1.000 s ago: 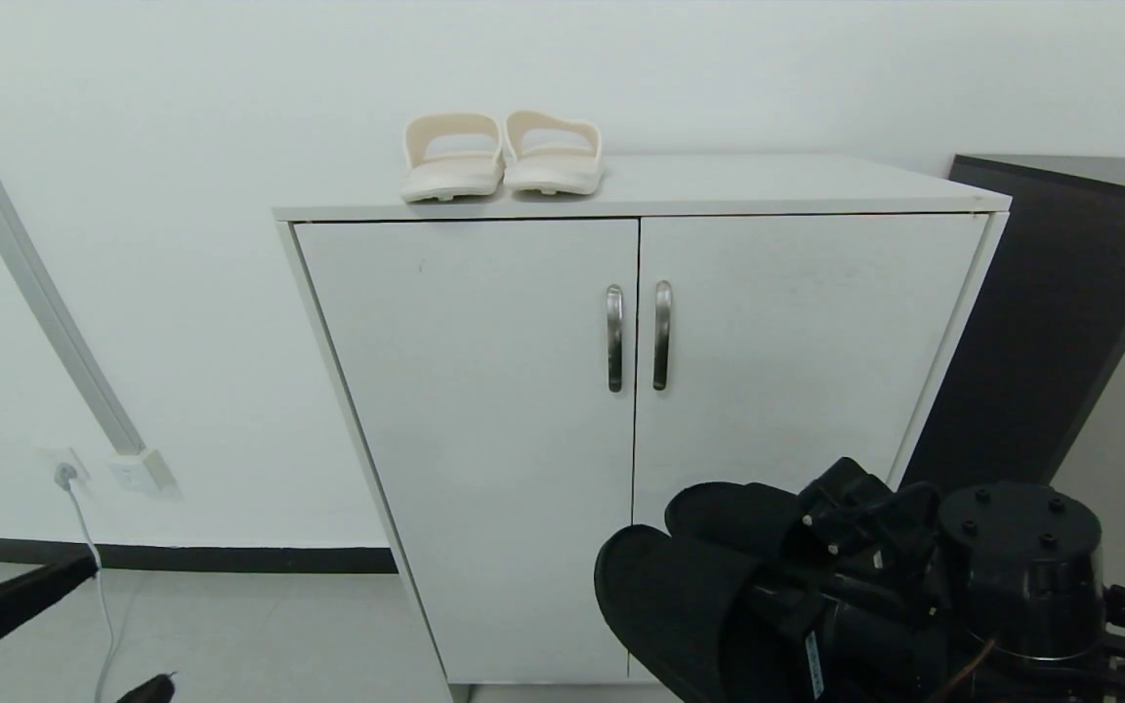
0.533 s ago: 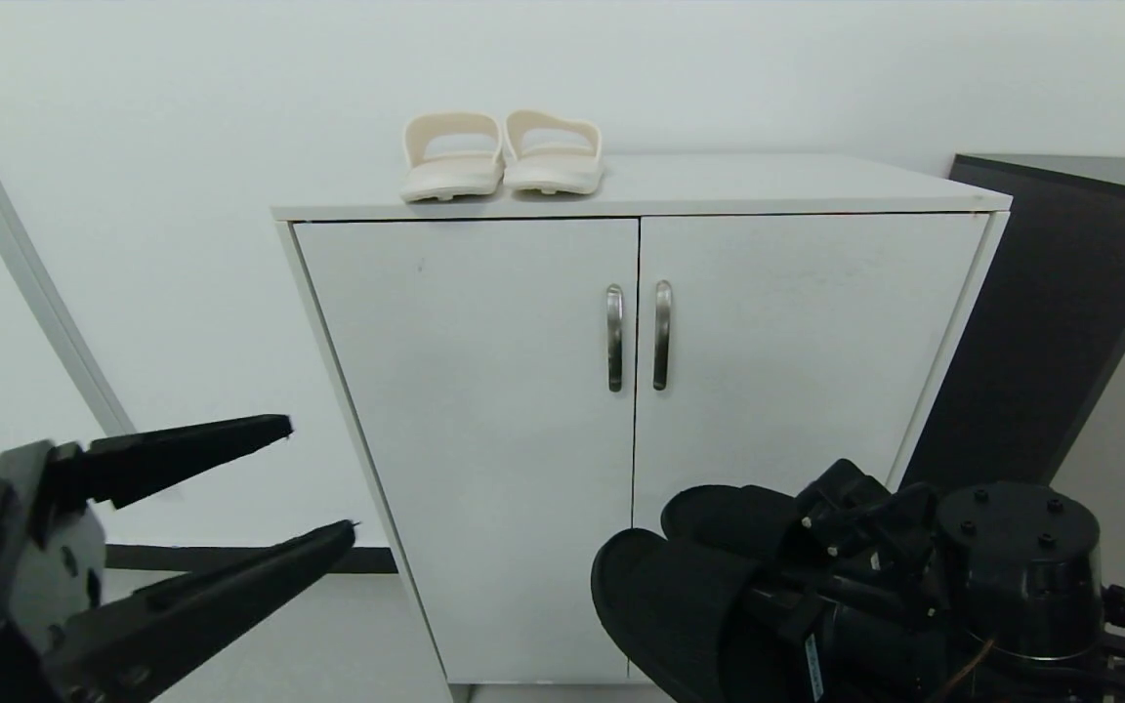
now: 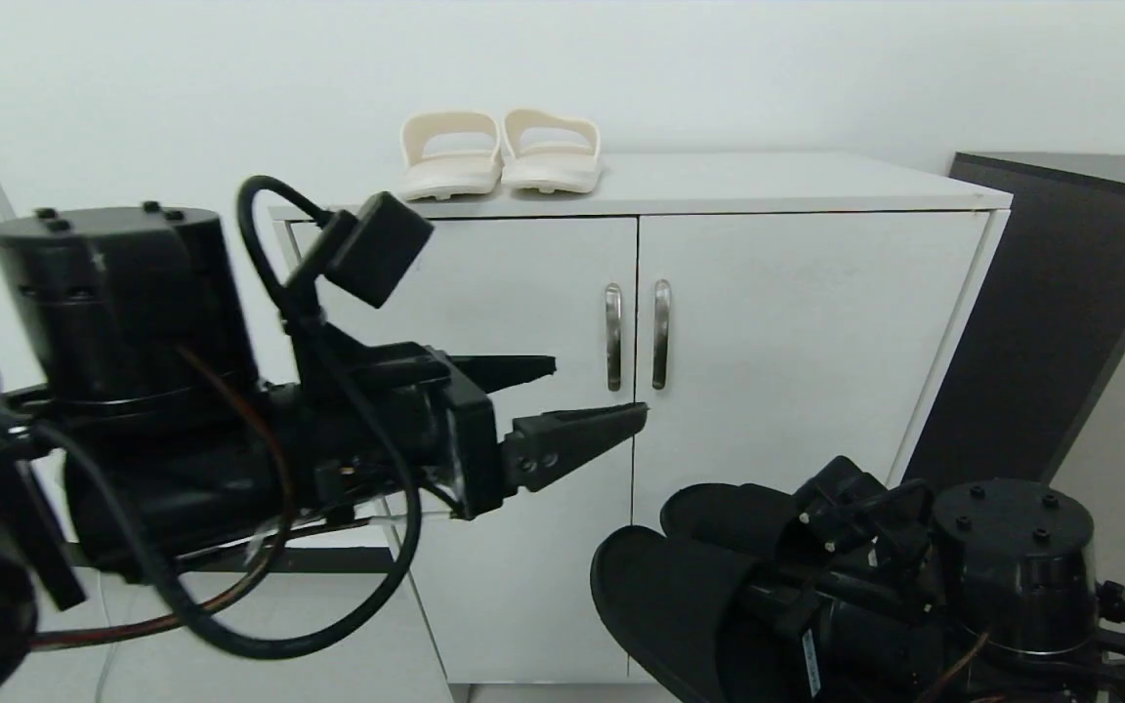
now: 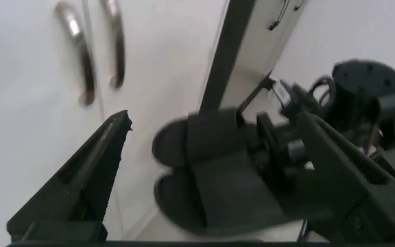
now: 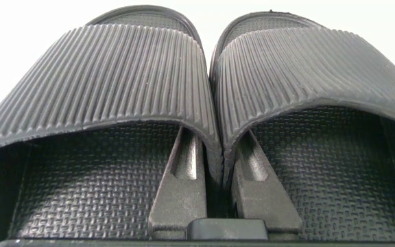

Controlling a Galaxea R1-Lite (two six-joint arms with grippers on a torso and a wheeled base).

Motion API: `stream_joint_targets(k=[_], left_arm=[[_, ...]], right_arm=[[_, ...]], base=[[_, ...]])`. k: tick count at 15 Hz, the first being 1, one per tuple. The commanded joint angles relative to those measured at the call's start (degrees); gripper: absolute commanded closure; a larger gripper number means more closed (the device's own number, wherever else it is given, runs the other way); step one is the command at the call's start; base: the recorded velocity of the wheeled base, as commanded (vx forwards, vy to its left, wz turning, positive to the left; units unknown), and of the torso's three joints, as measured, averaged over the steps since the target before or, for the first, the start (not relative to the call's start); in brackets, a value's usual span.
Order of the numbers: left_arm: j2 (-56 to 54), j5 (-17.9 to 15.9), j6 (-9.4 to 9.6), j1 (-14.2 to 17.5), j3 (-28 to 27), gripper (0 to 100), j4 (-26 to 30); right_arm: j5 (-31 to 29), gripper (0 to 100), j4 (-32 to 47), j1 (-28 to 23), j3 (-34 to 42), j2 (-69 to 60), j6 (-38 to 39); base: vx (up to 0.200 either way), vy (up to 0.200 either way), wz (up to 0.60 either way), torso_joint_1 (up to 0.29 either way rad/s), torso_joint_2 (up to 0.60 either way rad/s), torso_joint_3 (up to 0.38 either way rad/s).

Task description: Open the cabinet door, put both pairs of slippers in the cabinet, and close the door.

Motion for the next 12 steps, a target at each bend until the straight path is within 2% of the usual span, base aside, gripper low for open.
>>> stream_joint_targets(k=[1, 2, 3, 7, 9, 11, 12], left_arm=[[7.2, 0.2, -0.65, -1.7, -0.9, 0, -2.8], [8.7, 1.0, -2.40, -1.9, -2.4, 0, -3.2], [10.4, 1.1, -3.28, -1.9, -3.9, 0, -3.1], [15.4, 0.7, -5.22, -2.7, -10.9, 0, -2.7], [16.5, 0.5, -5.83, -2.8, -15.2, 0, 0.6], [16.9, -2.9, -6.36, -2.7, -19.2, 0, 4.5], [16.9, -4.7, -8.29, -2.5, -20.5, 0, 4.7]], right_arm=[[0.1, 100, 0.0, 0.0, 0.1, 0.5, 0.0], [0.0, 100, 0.0, 0.0, 0.0, 0.6, 0.0], [0.0, 100, -0.1, 0.0, 0.0, 1.0, 0.0], [0.0, 100, -0.1, 0.0, 0.1, 1.2, 0.1], [0.0, 100, 0.0, 0.0, 0.1, 1.3, 0.1], [0.1, 100, 0.0, 0.0, 0.1, 1.3, 0.1], [0.1, 100, 0.0, 0.0, 0.1, 1.2, 0.2]], base=[[0.000, 0.000, 0.00, 0.000, 0.00, 0.000], [0.000, 0.000, 0.00, 0.000, 0.00, 0.000], [0.000, 0.000, 0.00, 0.000, 0.00, 0.000], [0.000, 0.000, 0.00, 0.000, 0.00, 0.000], [0.000, 0.000, 0.00, 0.000, 0.00, 0.000], [0.000, 0.000, 0.00, 0.000, 0.00, 0.000], [0.000, 0.000, 0.00, 0.000, 0.00, 0.000]])
